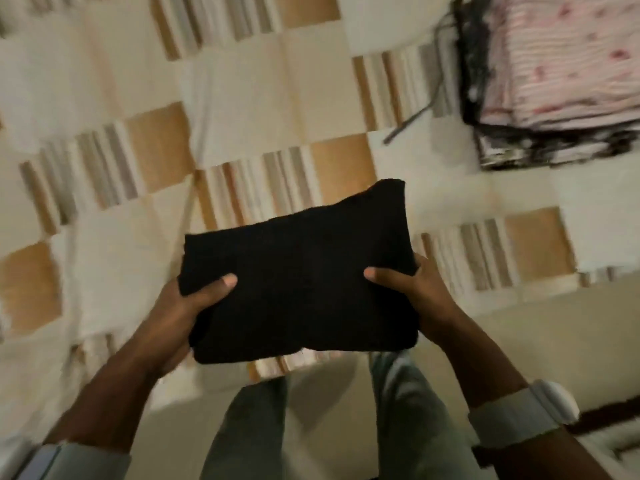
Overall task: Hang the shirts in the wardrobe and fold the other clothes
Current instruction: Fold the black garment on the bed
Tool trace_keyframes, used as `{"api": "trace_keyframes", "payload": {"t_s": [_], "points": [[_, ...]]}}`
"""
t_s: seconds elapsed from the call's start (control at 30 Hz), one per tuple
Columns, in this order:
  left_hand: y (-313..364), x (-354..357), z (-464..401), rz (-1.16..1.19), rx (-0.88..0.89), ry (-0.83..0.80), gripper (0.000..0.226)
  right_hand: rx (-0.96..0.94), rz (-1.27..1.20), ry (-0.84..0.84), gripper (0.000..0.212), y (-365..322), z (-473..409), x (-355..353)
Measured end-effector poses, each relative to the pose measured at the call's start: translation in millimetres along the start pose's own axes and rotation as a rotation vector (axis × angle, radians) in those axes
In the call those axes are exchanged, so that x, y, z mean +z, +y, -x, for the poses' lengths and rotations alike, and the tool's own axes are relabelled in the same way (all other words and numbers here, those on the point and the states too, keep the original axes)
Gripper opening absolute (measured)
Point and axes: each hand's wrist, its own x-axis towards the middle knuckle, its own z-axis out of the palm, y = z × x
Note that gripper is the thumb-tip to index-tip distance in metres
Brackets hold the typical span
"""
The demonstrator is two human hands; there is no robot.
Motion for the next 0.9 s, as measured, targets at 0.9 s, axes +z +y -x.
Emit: {"api": "trace_keyframes", "payload": {"t_s": [0.9], "points": [[-44, 401, -108, -0.491, 0.136, 0.021, 0.056, -0.342, 0.951, 0.902, 0.075, 2, -40, -282]]}}
